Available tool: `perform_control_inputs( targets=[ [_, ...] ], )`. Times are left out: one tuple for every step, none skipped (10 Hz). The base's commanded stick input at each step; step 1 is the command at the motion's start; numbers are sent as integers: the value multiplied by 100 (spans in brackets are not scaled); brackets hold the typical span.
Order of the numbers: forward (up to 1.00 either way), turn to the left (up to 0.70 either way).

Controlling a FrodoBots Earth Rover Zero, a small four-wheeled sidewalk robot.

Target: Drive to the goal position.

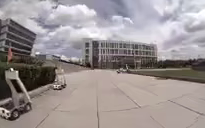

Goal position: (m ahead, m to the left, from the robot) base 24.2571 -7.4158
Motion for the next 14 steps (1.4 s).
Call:
perform_control_inputs(
  targets=[
    [70, 3],
    [70, 19],
    [70, 11],
    [70, 12],
    [70, 19],
    [70, 3],
    [70, 6],
    [70, 1],
    [70, 0],
    [70, 0],
    [70, 7],
    [70, 7],
    [70, 6],
    [70, 6]
  ],
)
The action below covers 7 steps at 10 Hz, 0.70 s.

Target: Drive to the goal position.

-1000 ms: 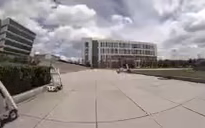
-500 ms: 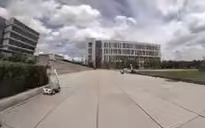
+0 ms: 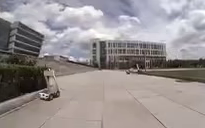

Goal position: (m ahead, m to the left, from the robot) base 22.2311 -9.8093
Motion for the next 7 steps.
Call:
perform_control_inputs(
  targets=[
    [70, 7],
    [70, 7],
    [70, 4],
    [70, 5],
    [70, 3],
    [70, 0],
    [70, 0]
  ],
)
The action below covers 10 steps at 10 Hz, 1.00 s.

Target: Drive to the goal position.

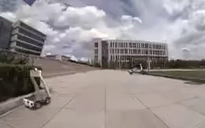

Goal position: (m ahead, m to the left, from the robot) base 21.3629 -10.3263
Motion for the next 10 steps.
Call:
perform_control_inputs(
  targets=[
    [70, 0],
    [70, 0],
    [70, 0],
    [70, 0],
    [70, 6],
    [70, 10],
    [70, 7],
    [70, 1],
    [70, 10],
    [70, 5]
  ],
)
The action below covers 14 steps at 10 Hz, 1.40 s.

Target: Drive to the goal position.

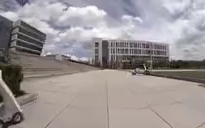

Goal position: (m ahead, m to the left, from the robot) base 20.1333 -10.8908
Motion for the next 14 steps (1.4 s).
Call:
perform_control_inputs(
  targets=[
    [70, 7],
    [70, 0],
    [70, 21],
    [70, 35],
    [70, 35],
    [70, 35],
    [70, 35],
    [70, 35],
    [70, 25],
    [70, 2],
    [70, 0],
    [70, 0],
    [70, 6],
    [70, 10]
  ],
)
